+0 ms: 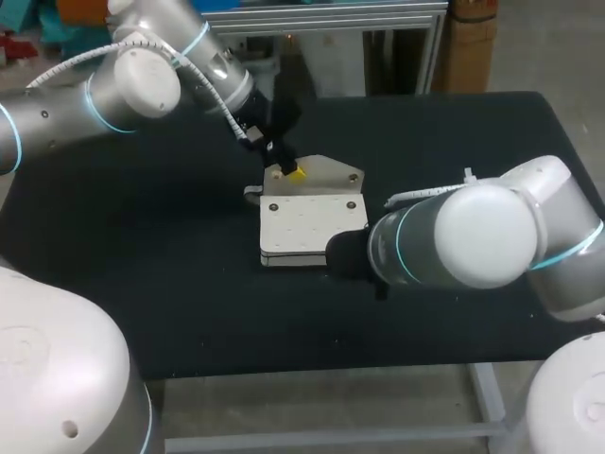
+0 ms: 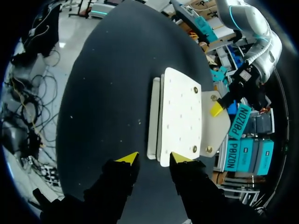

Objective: Pick up the bag, open it, inspect its contents, close it, and place it on the opposite side

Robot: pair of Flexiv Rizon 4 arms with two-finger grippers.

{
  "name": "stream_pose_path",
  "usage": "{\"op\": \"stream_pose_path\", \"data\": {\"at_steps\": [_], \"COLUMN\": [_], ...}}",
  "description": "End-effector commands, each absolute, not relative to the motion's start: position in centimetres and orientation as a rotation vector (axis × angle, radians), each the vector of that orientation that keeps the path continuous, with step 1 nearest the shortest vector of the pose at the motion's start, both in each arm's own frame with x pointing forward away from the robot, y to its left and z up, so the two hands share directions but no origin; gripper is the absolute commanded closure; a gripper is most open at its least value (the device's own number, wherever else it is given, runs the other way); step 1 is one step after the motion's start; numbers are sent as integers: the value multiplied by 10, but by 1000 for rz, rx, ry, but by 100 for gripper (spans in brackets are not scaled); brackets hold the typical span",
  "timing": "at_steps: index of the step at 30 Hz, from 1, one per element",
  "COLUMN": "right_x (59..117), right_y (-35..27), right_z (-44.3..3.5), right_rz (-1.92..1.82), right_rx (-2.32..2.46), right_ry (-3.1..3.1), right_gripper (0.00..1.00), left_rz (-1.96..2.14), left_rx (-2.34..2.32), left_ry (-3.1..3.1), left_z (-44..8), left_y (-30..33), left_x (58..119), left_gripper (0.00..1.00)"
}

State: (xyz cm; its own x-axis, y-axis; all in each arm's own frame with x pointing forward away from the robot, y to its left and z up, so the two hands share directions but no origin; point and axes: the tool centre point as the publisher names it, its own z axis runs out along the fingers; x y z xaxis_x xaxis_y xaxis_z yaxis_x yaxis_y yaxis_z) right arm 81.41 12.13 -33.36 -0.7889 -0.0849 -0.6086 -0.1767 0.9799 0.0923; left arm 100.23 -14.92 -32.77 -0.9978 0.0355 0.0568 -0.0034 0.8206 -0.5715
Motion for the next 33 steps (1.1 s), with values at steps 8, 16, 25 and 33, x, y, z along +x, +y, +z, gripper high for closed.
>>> {"op": "stream_pose_path", "data": {"at_steps": [8,16,25,33], "right_x": [831,843,854,863], "right_y": [128,126,127,128], "right_z": [-364,-373,-379,-380], "right_rz": [231,222,219,215], "right_rx": [-188,-169,-159,-145], "right_ry": [2378,2390,2396,2392], "right_gripper": [58,63,64,66], "left_rz": [900,850,834,827], "left_rx": [-40,-59,-96,-96], "left_ry": [-2908,-2907,-2892,-2884], "left_z": [-335,-342,-346,-349], "left_y": [-153,-157,-161,-160], "left_x": [1005,1006,1007,1007], "left_gripper": [100,100,100,100]}}
